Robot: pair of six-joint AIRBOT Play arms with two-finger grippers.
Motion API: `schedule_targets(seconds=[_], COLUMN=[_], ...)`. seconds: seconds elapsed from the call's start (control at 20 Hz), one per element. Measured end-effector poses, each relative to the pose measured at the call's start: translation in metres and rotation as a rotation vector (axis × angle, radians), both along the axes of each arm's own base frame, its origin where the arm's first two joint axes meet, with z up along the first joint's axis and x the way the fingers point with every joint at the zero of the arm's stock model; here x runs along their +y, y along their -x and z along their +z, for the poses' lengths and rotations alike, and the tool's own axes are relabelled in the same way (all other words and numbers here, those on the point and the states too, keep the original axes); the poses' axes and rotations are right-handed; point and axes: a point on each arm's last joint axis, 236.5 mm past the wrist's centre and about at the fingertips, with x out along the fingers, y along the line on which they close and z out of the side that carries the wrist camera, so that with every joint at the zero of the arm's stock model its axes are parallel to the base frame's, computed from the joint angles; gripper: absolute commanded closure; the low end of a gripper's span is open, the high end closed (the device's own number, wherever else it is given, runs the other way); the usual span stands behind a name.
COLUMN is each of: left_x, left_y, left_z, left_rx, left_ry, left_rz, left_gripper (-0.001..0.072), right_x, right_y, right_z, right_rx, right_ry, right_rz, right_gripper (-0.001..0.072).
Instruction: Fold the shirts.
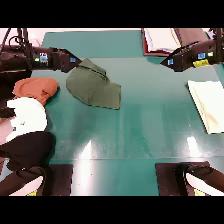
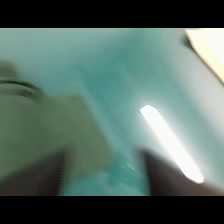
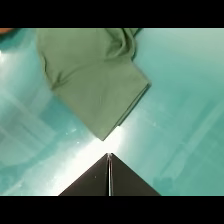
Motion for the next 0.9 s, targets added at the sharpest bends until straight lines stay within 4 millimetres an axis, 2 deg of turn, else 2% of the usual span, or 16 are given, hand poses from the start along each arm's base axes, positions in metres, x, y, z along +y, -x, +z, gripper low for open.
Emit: schedule_targets(seconds=[0.05, 0.15, 0.3, 0.45, 0.55, 0.65, 0.75, 0.9], left_x=[0.011, 0.035, 0.065, 0.088, 0.096, 0.096, 0.094, 0.092], left_y=[-0.013, -0.042, -0.087, -0.123, -0.140, -0.152, -0.162, -0.171], left_z=[-0.009, -0.040, -0.106, -0.176, -0.217, -0.249, -0.270, -0.289], left_rx=[-0.002, 0.020, 0.080, 0.164, 0.221, 0.254, 0.265, 0.271], left_ry=[-0.040, -0.143, -0.315, -0.387, -0.377, -0.354, -0.323, -0.290], left_rz=[0.049, 0.146, 0.244, 0.316, 0.355, 0.374, 0.389, 0.404], left_gripper=[0.0087, 0.0086, 0.0086, 0.0086, 0.0086, 0.0086, 0.0087, 0.0090], right_x=[0.000, 0.002, 0.006, 0.008, 0.010, 0.011, 0.012, 0.013], right_y=[-0.001, -0.002, -0.002, -0.002, -0.002, -0.001, -0.001, -0.001], right_z=[0.001, 0.003, 0.005, 0.006, 0.008, 0.008, 0.009, 0.009], right_rx=[-0.005, -0.014, -0.022, -0.026, -0.028, -0.027, -0.028, -0.029], right_ry=[-0.004, -0.010, -0.015, -0.021, -0.031, -0.035, -0.039, -0.042], right_rz=[-0.002, -0.002, 0.005, 0.008, 0.014, 0.016, 0.019, 0.020], right_gripper=[0.0693, 0.0693, 0.0693, 0.0692, 0.0693, 0.0693, 0.0693, 0.0693])
